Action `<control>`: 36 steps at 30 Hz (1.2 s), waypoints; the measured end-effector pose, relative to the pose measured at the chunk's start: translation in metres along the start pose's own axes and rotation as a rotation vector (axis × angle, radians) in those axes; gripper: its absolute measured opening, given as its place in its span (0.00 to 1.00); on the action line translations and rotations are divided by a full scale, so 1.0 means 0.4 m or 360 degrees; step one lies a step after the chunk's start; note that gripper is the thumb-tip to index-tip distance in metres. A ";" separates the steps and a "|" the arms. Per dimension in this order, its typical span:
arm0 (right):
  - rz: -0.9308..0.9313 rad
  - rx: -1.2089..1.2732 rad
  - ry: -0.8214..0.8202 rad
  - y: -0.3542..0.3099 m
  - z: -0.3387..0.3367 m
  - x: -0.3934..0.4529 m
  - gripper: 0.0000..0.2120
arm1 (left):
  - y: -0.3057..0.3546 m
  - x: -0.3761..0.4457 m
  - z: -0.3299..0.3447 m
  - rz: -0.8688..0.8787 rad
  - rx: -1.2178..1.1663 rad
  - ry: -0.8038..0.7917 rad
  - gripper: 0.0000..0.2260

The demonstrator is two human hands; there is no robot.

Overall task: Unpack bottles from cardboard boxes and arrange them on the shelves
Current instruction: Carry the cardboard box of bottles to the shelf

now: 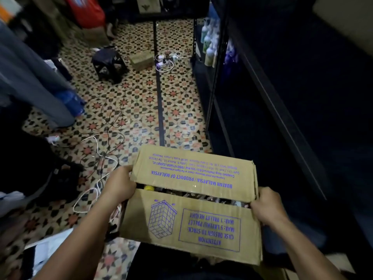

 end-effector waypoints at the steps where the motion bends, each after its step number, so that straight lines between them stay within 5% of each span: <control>1: 0.0020 0.0024 0.0001 -0.015 -0.004 0.022 0.08 | 0.010 0.044 -0.005 0.0026 0.0005 0.0004 0.19; 10: 0.0437 0.0299 0.0051 -0.113 -0.030 0.203 0.16 | 0.187 0.518 -0.028 0.0386 0.0077 -0.0352 0.17; 16: 0.0784 0.0555 0.0128 -0.179 -0.050 0.226 0.10 | 0.349 0.820 -0.023 0.0783 0.0123 -0.0614 0.11; 19: 0.0931 0.0638 0.0237 -0.140 -0.009 0.240 0.16 | 0.429 0.931 0.009 0.1005 0.0260 -0.0748 0.14; 25: 0.1099 0.0809 0.0443 -0.183 -0.003 0.153 0.13 | 0.545 1.014 0.084 0.1366 0.0493 -0.0886 0.16; 36: 0.1410 0.0869 0.0571 -0.162 0.124 0.009 0.06 | 0.557 0.982 0.152 0.1541 0.0509 -0.1074 0.20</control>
Point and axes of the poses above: each hand's wrist, its own x-axis towards the middle knuckle, its own z-axis out of the palm, y = z × x, the point moved 2 cm from there along x, towards the middle knuckle, and after that the axes turned 14 degrees about z, right-handed, at the moved point
